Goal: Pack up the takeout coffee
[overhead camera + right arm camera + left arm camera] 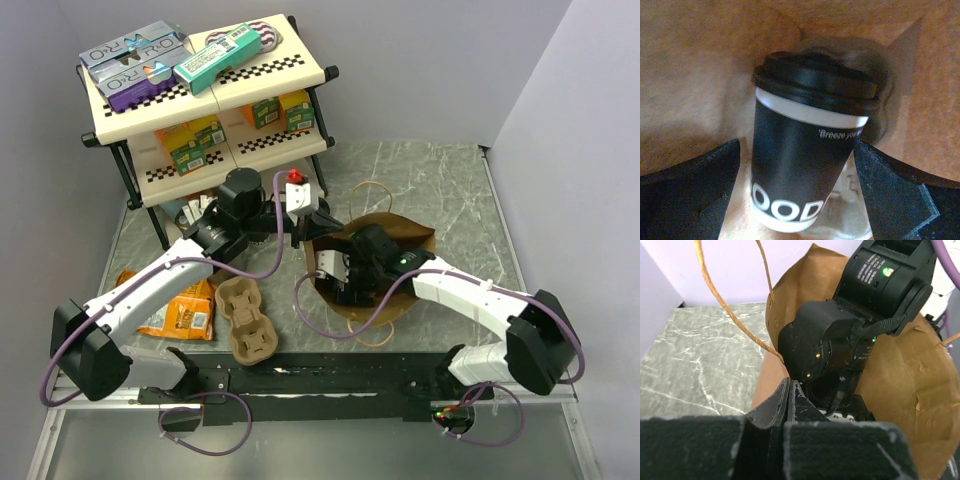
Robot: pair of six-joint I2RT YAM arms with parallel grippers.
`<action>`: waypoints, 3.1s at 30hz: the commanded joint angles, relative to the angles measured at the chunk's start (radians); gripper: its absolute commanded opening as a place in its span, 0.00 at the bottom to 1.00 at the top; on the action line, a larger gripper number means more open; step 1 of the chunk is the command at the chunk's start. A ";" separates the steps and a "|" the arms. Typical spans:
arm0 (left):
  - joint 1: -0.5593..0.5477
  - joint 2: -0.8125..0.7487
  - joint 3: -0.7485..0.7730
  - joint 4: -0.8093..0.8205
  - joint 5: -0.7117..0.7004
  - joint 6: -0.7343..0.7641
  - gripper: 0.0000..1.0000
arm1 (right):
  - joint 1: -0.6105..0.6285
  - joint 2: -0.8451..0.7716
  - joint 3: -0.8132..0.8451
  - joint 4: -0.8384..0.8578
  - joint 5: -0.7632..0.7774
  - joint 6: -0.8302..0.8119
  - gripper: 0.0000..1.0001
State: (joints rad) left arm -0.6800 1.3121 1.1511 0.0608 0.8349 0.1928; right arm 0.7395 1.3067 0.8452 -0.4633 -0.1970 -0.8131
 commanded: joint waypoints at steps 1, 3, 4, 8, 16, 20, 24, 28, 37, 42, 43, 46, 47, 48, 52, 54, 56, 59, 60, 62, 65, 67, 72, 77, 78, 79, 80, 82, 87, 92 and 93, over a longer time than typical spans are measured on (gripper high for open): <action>0.013 0.010 0.032 -0.035 0.021 0.027 0.01 | -0.014 0.061 0.046 0.005 -0.004 -0.044 1.00; 0.017 0.012 0.035 -0.039 0.021 0.030 0.01 | -0.014 0.075 0.045 0.014 0.010 -0.057 1.00; 0.019 0.010 0.033 -0.039 0.020 0.027 0.01 | -0.014 0.083 0.042 0.029 0.019 -0.064 1.00; 0.025 0.009 0.033 -0.044 0.010 0.022 0.01 | -0.019 0.075 0.044 0.028 0.054 -0.103 0.82; 0.030 0.018 0.047 -0.055 -0.013 0.045 0.01 | -0.035 -0.075 0.146 -0.112 -0.001 -0.127 0.60; 0.030 0.030 0.056 -0.058 -0.054 0.050 0.01 | -0.035 -0.148 0.225 -0.190 -0.018 -0.113 0.60; 0.037 0.053 0.067 -0.046 -0.098 -0.008 0.01 | -0.037 -0.268 0.272 -0.242 -0.082 -0.127 0.61; 0.077 0.098 0.107 -0.013 -0.089 -0.144 0.02 | -0.037 -0.326 0.330 -0.296 -0.091 -0.109 0.61; 0.174 0.127 0.153 0.148 -0.007 -0.475 0.68 | -0.042 -0.399 0.463 -0.268 -0.059 0.009 0.61; 0.191 0.093 0.269 0.191 0.042 -0.598 0.87 | -0.081 -0.389 0.569 -0.204 -0.084 0.095 0.63; 0.191 0.085 0.286 0.189 0.056 -0.602 0.90 | -0.089 -0.386 0.583 -0.196 -0.096 0.107 0.63; 0.191 0.050 0.340 0.136 0.153 -0.552 0.98 | -0.121 -0.376 0.635 -0.202 -0.140 0.134 0.64; 0.191 0.030 0.346 0.120 0.185 -0.496 0.99 | -0.129 -0.374 0.646 -0.212 -0.156 0.140 0.64; 0.192 0.020 0.360 0.088 0.217 -0.453 0.99 | -0.137 -0.376 0.664 -0.224 -0.176 0.137 0.64; 0.189 -0.014 0.424 -0.227 0.318 -0.222 1.00 | -0.137 -0.408 0.695 -0.279 -0.283 0.204 0.64; 0.180 -0.027 0.463 -0.307 0.331 -0.107 0.99 | -0.135 -0.429 0.710 -0.288 -0.324 0.254 0.64; 0.149 -0.043 0.472 -0.361 0.319 -0.046 0.99 | -0.135 -0.452 0.694 -0.316 -0.415 0.281 0.64; 0.070 -0.037 0.504 -0.432 0.267 0.023 0.99 | -0.137 -0.486 0.629 -0.307 -0.447 0.270 0.64; 0.048 -0.027 0.521 -0.461 0.254 0.043 0.99 | -0.137 -0.486 0.620 -0.310 -0.447 0.252 0.64; -0.015 0.004 0.561 -0.521 0.172 0.082 0.99 | -0.135 -0.492 0.609 -0.324 -0.461 0.223 0.64; -0.053 0.006 0.546 -0.471 0.135 0.059 0.99 | -0.135 -0.495 0.589 -0.333 -0.446 0.200 0.65; -0.084 0.012 0.555 -0.480 0.110 0.071 0.99 | -0.135 -0.507 0.574 -0.336 -0.443 0.184 0.66; -0.122 0.030 0.576 -0.510 0.035 0.082 0.99 | -0.134 -0.506 0.549 -0.366 -0.426 0.152 0.66; -0.158 0.055 0.611 -0.555 0.020 0.115 0.99 | -0.130 -0.506 0.535 -0.348 -0.392 0.140 0.66; -0.161 0.056 0.614 -0.561 0.012 0.122 1.00 | -0.129 -0.501 0.535 -0.342 -0.387 0.137 0.66; -0.168 0.059 0.616 -0.575 0.012 0.126 0.99 | -0.132 -0.501 0.537 -0.341 -0.380 0.137 0.66; -0.171 0.059 0.618 -0.582 0.010 0.129 0.99 | -0.129 -0.500 0.537 -0.341 -0.375 0.135 0.66; -0.174 0.061 0.618 -0.595 0.009 0.128 0.99 | -0.129 -0.503 0.534 -0.337 -0.372 0.129 0.66; -0.178 0.073 0.631 -0.608 0.018 0.125 0.99 | -0.127 -0.501 0.532 -0.344 -0.361 0.108 0.66; -0.178 0.088 0.642 -0.613 0.027 0.122 0.99 | -0.126 -0.491 0.538 -0.342 -0.355 0.094 0.67; -0.179 0.091 0.642 -0.613 0.026 0.123 0.99 | -0.126 -0.488 0.540 -0.344 -0.354 0.091 0.67</action>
State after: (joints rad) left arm -0.8524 1.3949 1.7512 -0.5476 0.8555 0.3027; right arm 0.6083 0.8097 1.3800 -0.8318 -0.5644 -0.7021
